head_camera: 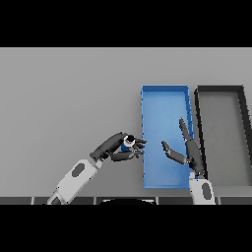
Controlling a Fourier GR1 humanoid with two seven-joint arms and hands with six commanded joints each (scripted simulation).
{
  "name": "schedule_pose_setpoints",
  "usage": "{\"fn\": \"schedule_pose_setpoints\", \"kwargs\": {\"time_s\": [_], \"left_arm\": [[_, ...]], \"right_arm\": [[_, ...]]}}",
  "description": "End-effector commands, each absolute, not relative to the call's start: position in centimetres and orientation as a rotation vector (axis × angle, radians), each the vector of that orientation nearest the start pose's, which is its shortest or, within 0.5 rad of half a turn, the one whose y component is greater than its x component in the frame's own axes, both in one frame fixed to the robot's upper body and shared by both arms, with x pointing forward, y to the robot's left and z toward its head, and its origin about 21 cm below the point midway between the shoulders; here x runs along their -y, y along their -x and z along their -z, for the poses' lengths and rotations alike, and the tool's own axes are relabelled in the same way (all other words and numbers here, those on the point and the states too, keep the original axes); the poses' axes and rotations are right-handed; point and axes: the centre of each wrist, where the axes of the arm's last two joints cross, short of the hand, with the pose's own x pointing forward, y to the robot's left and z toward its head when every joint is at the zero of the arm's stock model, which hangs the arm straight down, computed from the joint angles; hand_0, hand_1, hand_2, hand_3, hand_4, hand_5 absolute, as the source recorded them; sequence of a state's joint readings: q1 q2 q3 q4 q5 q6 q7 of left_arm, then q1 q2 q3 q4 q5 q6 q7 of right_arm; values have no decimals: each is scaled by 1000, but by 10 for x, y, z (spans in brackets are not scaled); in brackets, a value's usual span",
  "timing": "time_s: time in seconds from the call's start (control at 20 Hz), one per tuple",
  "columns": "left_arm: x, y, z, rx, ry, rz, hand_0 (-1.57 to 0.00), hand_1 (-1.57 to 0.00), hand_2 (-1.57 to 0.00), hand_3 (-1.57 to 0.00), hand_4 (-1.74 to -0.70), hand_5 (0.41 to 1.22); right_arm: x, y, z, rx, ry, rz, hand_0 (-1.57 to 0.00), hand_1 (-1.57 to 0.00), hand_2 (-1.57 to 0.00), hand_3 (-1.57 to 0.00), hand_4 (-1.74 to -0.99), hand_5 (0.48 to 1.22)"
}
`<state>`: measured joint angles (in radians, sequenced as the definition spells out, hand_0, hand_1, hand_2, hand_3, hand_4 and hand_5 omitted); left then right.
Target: Pick up the blue pipe and place it into the blue bin.
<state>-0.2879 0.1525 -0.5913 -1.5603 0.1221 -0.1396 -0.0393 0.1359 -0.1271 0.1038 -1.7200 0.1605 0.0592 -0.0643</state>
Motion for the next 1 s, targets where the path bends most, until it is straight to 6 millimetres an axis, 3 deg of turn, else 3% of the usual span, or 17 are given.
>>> {"fn": "schedule_pose_setpoints", "kwargs": {"time_s": [0.0,0.1,0.2,0.4,0.65,0.8,0.95], "left_arm": [[-102,-258,-42,1654,575,765,-1569,-1570,-1570,-1495,-1740,1219],[-102,-259,-40,1654,570,771,-1570,-1570,-1570,-1495,-1741,1220],[-102,-259,-41,1657,575,767,-1570,-1570,-1570,-1497,-1741,1220],[-98,-254,-42,1651,585,783,-1571,-1571,-1571,-1493,-1741,1221],[-100,-260,-41,1664,573,781,-1571,-1571,-1571,-1486,-1741,1221],[-101,-258,-41,1664,578,793,-1571,-1571,-1571,-1484,-1741,1221],[-102,-261,-42,1667,597,794,-1571,-1571,-1571,-1488,-1741,1221]], "right_arm": [[242,-214,-9,1643,109,-319,1,1,1,1,-1176,605],[248,-216,-18,1706,11,-308,1,1,1,1,-1196,622],[254,-219,-40,1769,-180,-308,1,1,1,1,-1212,589],[259,-229,-93,1750,-373,-525,1,1,1,1,-1303,515],[226,-239,-134,1692,-522,-767,1,1,1,1,-1309,503],[206,-246,-146,1695,-551,-910,1,1,1,1,-1306,521],[183,-254,-149,1657,-587,-996,1,1,1,1,-1253,529]]}}
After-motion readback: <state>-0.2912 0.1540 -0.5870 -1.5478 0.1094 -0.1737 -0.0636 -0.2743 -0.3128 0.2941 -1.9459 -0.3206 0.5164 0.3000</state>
